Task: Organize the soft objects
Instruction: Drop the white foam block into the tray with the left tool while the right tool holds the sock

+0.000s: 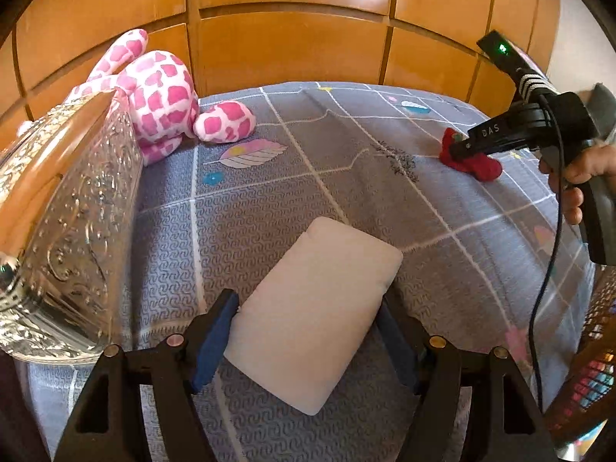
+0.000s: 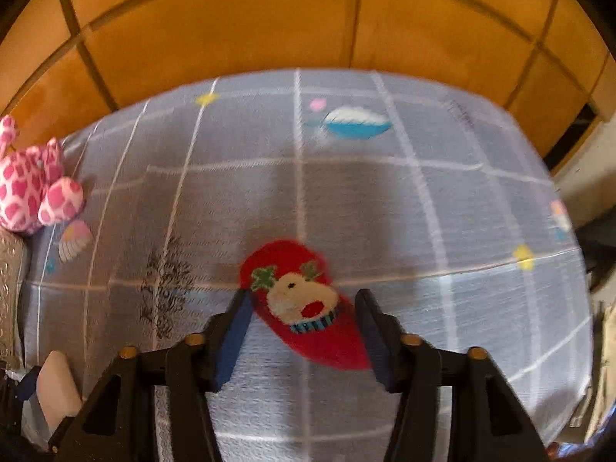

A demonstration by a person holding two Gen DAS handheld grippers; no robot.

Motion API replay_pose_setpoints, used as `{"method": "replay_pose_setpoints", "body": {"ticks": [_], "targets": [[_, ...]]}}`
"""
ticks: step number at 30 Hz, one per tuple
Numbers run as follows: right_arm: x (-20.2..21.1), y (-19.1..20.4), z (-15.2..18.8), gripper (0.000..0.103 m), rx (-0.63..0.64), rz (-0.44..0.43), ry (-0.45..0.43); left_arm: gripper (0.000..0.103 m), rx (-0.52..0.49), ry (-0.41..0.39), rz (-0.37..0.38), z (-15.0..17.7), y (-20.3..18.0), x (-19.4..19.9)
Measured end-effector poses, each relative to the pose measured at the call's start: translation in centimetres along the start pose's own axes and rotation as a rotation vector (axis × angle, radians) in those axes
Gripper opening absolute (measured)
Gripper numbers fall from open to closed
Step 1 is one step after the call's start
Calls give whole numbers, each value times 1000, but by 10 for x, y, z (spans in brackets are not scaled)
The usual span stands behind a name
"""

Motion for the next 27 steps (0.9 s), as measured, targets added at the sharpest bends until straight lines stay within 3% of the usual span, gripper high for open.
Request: {"method": "replay_pose_setpoints", "body": {"ticks": [2,10,16,19,27], "targets": [[3,2,1,23,35,24,-34,74,-13,-7,-14,1,0,-2],[-9,-9,6,28,-24,-34,-1,74,-26,-26,-30,2,1,-1],[-12,-8,7,28,41,24,-21,70,-47,-19,-64,-2,0,-1],[-10,2,3,28,83,51,-31,69,-42,-18,-68,-10,-3,3],[-10,9,8,36,148,77,-36,69,-9,-108,-46,-55,-5,40]]}}
Point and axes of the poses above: each gripper's, at about its wrist camera, not at the fingertips, and x roughly against the way its jaws point, y to its left, z to its underside, the point moved 8 cm from there along -x, roughly the way its jaws point, and after that the axes turned 5 degrees about z, right-handed, at the moved point
